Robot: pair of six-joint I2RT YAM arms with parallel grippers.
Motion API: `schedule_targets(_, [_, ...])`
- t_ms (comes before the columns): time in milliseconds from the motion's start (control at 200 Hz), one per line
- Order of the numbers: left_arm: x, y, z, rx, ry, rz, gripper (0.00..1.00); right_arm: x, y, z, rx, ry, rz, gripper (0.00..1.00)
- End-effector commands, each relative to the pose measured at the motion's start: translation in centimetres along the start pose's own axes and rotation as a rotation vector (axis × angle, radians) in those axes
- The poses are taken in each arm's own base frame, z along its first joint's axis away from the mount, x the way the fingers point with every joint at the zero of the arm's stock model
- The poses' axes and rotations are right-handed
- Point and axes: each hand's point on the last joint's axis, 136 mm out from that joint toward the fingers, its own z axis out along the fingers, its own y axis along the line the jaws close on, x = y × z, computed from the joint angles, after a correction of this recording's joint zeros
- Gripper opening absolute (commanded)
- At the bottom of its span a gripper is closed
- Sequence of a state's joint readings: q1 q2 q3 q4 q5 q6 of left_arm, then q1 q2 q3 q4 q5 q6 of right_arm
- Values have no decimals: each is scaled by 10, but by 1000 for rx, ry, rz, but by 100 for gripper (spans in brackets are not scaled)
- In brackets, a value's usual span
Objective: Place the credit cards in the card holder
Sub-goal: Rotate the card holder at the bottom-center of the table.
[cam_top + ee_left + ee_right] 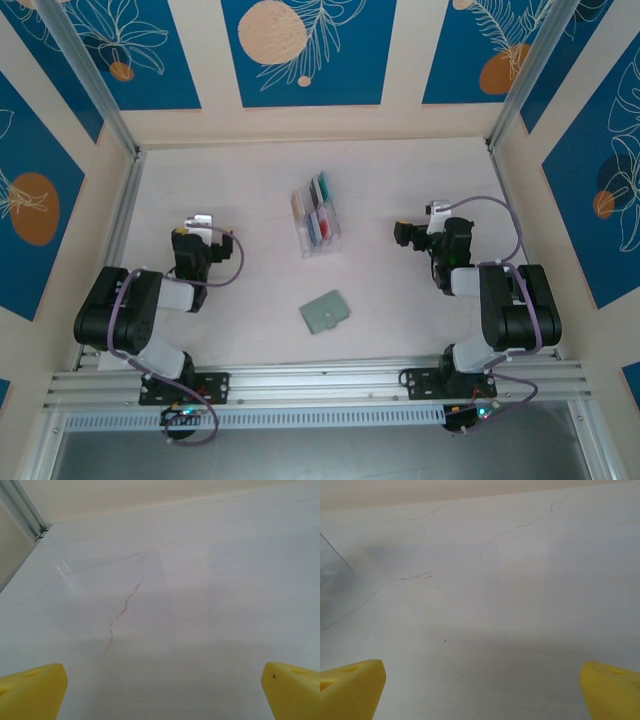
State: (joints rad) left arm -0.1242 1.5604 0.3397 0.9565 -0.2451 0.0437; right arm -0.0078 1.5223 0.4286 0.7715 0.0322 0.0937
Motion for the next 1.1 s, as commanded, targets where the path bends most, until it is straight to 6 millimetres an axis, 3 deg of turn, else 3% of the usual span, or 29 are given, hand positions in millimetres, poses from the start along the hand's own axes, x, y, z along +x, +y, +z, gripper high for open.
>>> schedule_targets(0, [-10,9,3,-37,-22,-31,100,-3,0,-1,-11,-14,-2,99])
schedule_targets(135, [-13,12,1,-46,-33,-31,100,-4,-1,-2,-10,-21,5,99])
schedule_targets(175, [-17,9,-1,-34,-26,-24,100,-11,-11,-5,75,-36,20,99])
schedule_targets(235, [-31,2,-6,-33,-27,33,100,-29,-24,-21,217,-45,37,99])
schedule_targets(345, [-63,3,-17,-84,60,83,100,-72,-29,-58,303,-107,169,99])
schedule_targets(455, [-90,-1,-35,-33,157,15,100,-87,-25,-85,281,-94,401,99])
schedule_targets(565, [-105,-2,-57,-8,190,-142,100,-69,-39,-115,400,11,691,99])
schedule_targets(680, [-105,-27,-82,166,250,-255,100,-69,-8,-128,253,101,691,99])
schedule_targets(770, [-92,-51,-99,299,327,-336,96,-48,20,-140,210,248,663,100])
schedule_targets(845, [-79,-75,-111,422,400,-413,89,-18,47,-147,177,396,605,82])
schedule_targets(925, [-65,-103,-121,558,483,-476,75,22,82,-156,130,559,561,44])
schedule_targets(960, [-57,-115,-125,607,521,-492,68,38,97,-161,108,622,546,33])
schedule_targets(1025, [-44,-135,-133,691,584,-505,55,62,122,-170,74,722,510,20])
schedule_targets(1095, [-30,-153,-141,750,645,-508,47,85,145,-181,48,807,463,11])
